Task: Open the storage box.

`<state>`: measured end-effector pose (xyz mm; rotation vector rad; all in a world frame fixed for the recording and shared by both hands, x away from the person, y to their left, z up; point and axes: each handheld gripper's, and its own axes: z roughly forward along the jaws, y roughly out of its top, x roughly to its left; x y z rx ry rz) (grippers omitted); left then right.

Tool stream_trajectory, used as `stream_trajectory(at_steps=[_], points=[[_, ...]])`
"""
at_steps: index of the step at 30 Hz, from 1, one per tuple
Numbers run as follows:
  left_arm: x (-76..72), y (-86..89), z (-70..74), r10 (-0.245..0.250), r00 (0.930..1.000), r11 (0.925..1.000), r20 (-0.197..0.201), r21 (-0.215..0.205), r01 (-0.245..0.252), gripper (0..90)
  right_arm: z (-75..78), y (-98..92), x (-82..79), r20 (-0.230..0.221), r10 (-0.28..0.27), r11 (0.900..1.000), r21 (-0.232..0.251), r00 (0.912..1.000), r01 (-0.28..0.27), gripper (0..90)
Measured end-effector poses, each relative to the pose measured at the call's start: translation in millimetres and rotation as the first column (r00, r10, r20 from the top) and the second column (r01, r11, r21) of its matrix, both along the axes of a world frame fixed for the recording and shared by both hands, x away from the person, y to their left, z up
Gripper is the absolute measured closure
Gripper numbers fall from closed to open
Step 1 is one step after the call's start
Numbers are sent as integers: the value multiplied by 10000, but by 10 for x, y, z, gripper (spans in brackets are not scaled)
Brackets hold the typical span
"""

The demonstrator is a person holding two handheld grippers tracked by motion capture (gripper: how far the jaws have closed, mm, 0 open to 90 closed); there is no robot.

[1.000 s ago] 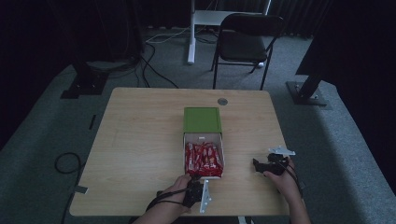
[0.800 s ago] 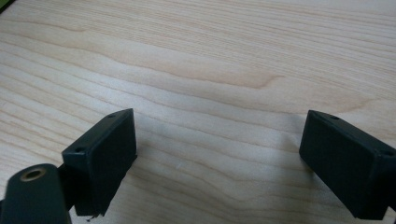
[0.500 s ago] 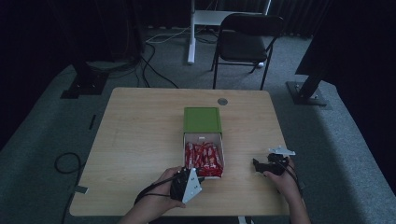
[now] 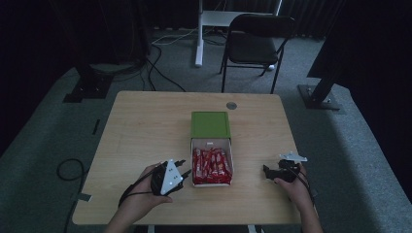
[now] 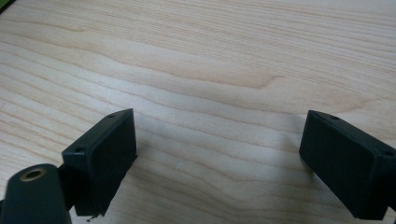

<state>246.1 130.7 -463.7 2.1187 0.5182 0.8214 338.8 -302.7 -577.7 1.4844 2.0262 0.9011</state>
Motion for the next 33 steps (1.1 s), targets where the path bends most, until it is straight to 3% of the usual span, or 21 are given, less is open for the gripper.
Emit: stream_trajectory(at_steps=[5,6,10,11,14,17,18,19,20,21,22,24,25,26,30,33], points=[[84,180,-67,473,9983,9979,-338,-420,-487,631,0,0,0,-2,1,10000,-3,10000,-1,104],[130,260,-119,656,9969,9975,-442,-245,-667,606,0,0,0,4,-2,10000,0,10000,2,104],[199,370,-228,1016,9913,9938,-835,-375,-1050,600,-1,0,0,5,-1,10000,-1,10000,1,104],[219,405,-267,1087,9893,9930,-973,-360,-1127,563,0,0,0,1,2,10000,-6,10000,-2,105],[306,532,-399,1524,9791,9852,-1347,-575,-1613,561,-1,0,0,7,1,10000,-6,10000,-1,104],[404,654,-528,1876,9653,9763,-1815,-738,-2036,467,0,-1,0,3,5,10000,-16,10000,-5,104],[404,654,-528,1876,9653,9763,-1815,-738,-2036,406,-1,-1,1,3,7,10000,-22,10000,-7,104],[450,722,-606,2124,9538,9702,-2124,-707,-2318,395,-1,-1,1,5,7,10000,-20,10000,-7,104],[465,748,-628,2150,9496,9690,-2281,-717,-2366,380,-1,-1,0,2,6,10000,-19,10000,-6,104],[465,748,-628,2150,9496,9690,-2281,-717,-2366,329,-1,-1,0,2,6,10000,-19,10000,-6,104],[502,810,-678,2264,9369,9596,-2666,-1039,-2614,301,-1,-2,1,10,10,10000,-26,10000,-10,104],[517,842,-696,2305,9331,9574,-2762,-1069,-2682,250,-1,-2,1,12,11,10000,-24,10000,-11,104],[536,881,-715,2414,9269,9524,-2874,-1131,-2831,250,-1,-1,1,4,6,10000,-18,10000,-6,104],[560,935,-749,2626,9139,9434,-3094,-1164,-3105,172,-1,-1,1,5,6,10000,-17,10000,-6,104],[576,1002,-794,2862,9098,9380,-3007,-1056,-3300,143,-1,-2,2,11,12,10000,-22,10000,-12,104],[593,1058,-823,3113,9042,9301,-2923,-1015,-3531,103,-1,0,5,17,-4,10000,-20,10000,4,103]])
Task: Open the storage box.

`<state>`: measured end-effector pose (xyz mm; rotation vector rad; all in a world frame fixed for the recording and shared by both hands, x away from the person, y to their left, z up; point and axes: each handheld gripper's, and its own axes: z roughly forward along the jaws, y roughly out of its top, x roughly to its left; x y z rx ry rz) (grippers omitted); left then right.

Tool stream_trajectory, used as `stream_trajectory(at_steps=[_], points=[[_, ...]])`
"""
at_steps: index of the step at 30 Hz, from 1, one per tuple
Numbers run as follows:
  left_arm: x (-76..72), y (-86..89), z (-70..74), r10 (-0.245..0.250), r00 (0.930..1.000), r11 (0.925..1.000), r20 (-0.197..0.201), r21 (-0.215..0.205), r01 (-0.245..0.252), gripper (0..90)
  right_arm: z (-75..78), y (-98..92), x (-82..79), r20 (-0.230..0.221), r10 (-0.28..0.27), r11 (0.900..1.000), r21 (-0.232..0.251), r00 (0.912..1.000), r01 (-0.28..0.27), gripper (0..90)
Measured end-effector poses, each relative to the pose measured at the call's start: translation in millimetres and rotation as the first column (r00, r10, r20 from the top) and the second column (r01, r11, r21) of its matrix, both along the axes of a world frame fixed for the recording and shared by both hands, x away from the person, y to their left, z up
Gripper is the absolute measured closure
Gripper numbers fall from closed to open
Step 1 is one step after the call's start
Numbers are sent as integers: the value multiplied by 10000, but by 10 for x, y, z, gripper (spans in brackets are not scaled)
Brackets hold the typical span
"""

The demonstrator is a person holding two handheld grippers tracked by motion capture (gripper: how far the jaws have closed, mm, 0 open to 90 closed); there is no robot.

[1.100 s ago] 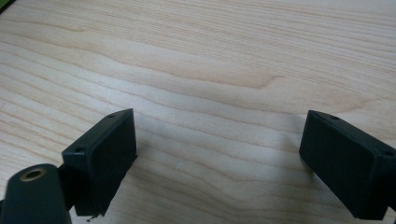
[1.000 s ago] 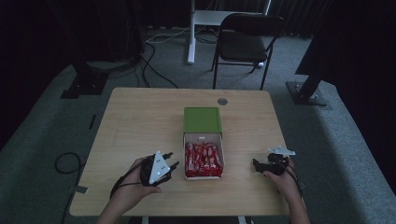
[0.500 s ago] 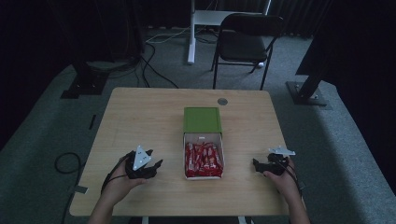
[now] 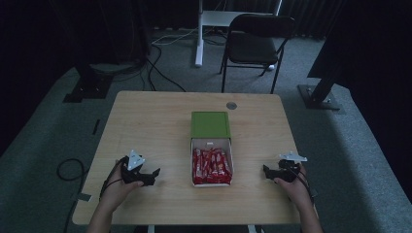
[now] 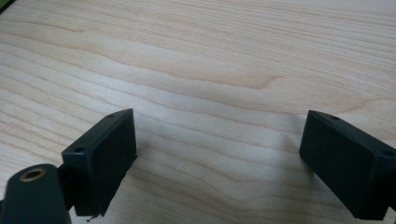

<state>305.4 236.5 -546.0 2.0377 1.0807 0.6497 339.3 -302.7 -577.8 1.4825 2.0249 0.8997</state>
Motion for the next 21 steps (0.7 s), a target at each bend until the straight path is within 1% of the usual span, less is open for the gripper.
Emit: stream_trajectory(at_steps=[2,6,8,9,11,12,13,14,15,16,17,18,19,20,21], points=[[12,36,-17,141,9999,9999,-51,-91,-141,103,1,4,3,-8,-30,10000,-8,10000,30,103],[27,111,-52,550,9984,9984,-133,-133,-552,103,1,5,5,-18,-41,10000,1,10000,41,103],[29,138,-65,658,9969,9975,-440,-242,-669,102,2,5,5,-18,-42,10000,3,10000,42,103],[29,151,-71,825,9948,9960,-590,-280,-843,102,2,5,5,-18,-42,10000,3,10000,42,103],[34,181,-86,1124,9906,9934,-783,-143,-1139,82,1,5,5,-19,-41,10000,8,10000,41,103],[38,199,-94,1319,9879,9911,-810,-94,-1331,82,1,5,5,-19,-41,10000,8,10000,41,103],[47,242,-109,1720,9796,9847,-1040,-85,-1738,31,2,5,5,-23,-42,10000,6,10000,42,103],[52,266,-120,1881,9764,9819,-1059,-25,-1894,27,1,4,5,-22,-40,10000,12,10000,40,103],[52,266,-120,1881,9764,9819,-1059,-25,-1894,27,1,4,5,-22,-40,10000,12,10000,40,103],[53,286,-129,2022,9739,9792,-1027,54,-2027,27,2,4,5,-24,-42,10000,11,10000,42,103],[54,303,-135,2174,9709,9759,-1002,41,-2181,27,2,5,5,-22,-43,10000,9,10000,43,103],[57,319,-140,2291,9683,9730,-990,-40,-2307,27,2,5,5,-22,-43,10000,9,10000,43,103],[65,342,-149,2498,9635,9673,-963,-206,-2528,27,1,4,5,-19,-41,10000,13,10000,41,103],[67,352,-150,2546,9619,9662,-994,-163,-2574,26,1,5,5,-17,-41,10000,12,10000,41,103],[67,352,-150,2546,9619,9662,-994,-163,-2574,27,1,5,5,-17,-41,10000,12,10000,41,103]])
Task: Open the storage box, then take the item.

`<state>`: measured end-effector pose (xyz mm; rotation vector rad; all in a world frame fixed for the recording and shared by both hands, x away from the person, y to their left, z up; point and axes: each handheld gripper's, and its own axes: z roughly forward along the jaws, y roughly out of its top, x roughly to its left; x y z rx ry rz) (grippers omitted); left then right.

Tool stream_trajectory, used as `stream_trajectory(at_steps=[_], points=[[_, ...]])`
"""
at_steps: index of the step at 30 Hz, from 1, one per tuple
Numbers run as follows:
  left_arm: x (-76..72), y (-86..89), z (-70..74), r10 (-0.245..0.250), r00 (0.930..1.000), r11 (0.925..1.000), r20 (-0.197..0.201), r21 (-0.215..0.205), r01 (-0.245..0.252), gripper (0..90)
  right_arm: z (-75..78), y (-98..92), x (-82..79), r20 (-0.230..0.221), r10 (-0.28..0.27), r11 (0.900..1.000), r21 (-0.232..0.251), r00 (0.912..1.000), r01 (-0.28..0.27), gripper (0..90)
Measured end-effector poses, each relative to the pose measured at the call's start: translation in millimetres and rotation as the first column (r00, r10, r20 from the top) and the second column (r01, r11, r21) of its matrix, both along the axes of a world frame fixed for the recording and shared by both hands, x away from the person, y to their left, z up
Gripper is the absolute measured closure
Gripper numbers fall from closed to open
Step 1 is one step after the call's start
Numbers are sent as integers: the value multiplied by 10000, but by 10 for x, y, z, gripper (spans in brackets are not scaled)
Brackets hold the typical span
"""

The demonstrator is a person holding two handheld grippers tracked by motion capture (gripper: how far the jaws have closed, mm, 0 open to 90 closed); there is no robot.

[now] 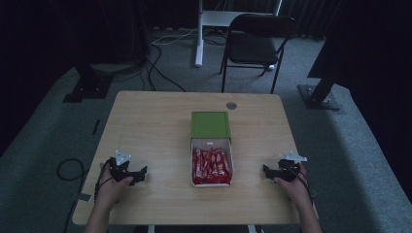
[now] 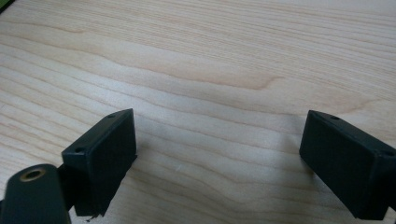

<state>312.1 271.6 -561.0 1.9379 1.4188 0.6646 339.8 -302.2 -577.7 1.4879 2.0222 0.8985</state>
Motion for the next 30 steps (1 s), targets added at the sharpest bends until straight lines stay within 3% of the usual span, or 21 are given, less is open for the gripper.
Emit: stream_trajectory(at_steps=[14,16,23,30], points=[[32,45,-73,524,9983,9983,-274,283,-516,27,0,2,0,9,5,10000,-15,10000,-5,104],[41,39,-77,430,9983,9983,-402,401,-414,27,2,2,-11,95,-179,9998,-14,9998,179,130],[58,55,-82,513,9971,9986,-562,140,-506,26,8,-11,-26,14,-664,9978,17,9978,664,125],[61,58,-82,517,9969,9986,-588,122,-510,24,62,-21,-34,-177,-1148,9927,349,9932,1153,126]])
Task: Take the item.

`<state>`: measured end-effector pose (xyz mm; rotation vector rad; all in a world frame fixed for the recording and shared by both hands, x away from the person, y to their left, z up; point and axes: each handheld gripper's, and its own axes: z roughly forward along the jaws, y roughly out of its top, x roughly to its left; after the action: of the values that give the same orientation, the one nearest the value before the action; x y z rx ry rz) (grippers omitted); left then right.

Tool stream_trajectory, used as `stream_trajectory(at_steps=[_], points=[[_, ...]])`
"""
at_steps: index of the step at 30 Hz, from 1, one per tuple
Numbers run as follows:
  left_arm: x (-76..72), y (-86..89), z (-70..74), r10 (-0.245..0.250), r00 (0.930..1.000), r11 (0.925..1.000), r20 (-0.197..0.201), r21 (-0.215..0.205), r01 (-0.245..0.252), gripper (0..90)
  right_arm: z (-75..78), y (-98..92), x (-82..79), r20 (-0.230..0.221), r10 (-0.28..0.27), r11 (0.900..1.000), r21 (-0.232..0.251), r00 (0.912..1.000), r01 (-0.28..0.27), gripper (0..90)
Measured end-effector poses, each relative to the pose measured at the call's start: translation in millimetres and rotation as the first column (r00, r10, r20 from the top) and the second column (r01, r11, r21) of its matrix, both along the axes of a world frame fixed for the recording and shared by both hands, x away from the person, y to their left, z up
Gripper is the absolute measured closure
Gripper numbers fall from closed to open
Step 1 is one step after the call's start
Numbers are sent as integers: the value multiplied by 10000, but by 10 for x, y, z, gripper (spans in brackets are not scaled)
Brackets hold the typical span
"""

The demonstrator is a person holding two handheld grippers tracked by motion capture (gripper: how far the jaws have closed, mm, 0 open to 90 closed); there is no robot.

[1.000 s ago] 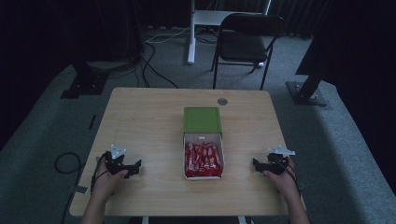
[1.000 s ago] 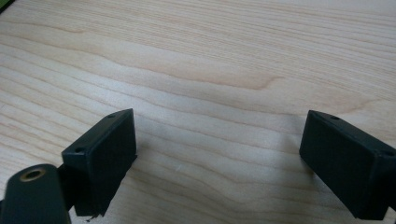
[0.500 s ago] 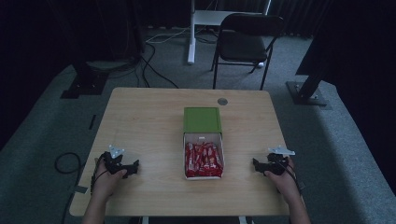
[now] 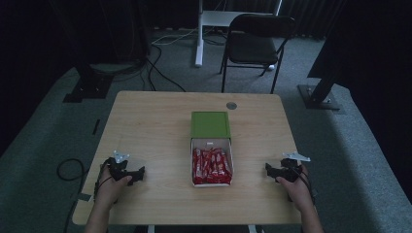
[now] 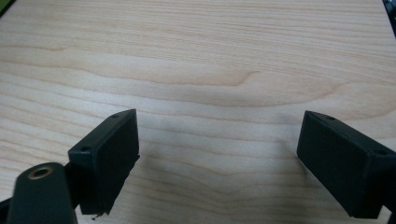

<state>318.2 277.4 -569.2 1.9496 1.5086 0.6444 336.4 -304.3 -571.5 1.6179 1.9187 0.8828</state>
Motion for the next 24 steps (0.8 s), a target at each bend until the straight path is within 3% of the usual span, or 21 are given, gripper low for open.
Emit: stream_trajectory(at_steps=[14,24], points=[[0,0,0,-3,10000,10000,-1,5,3,23,342,114,-85,704,43,9996,275,9975,-62,130],[-2,-2,-1,23,10000,10000,8,4,-23,24,622,267,-168,1507,493,9969,534,9874,-580,132]])
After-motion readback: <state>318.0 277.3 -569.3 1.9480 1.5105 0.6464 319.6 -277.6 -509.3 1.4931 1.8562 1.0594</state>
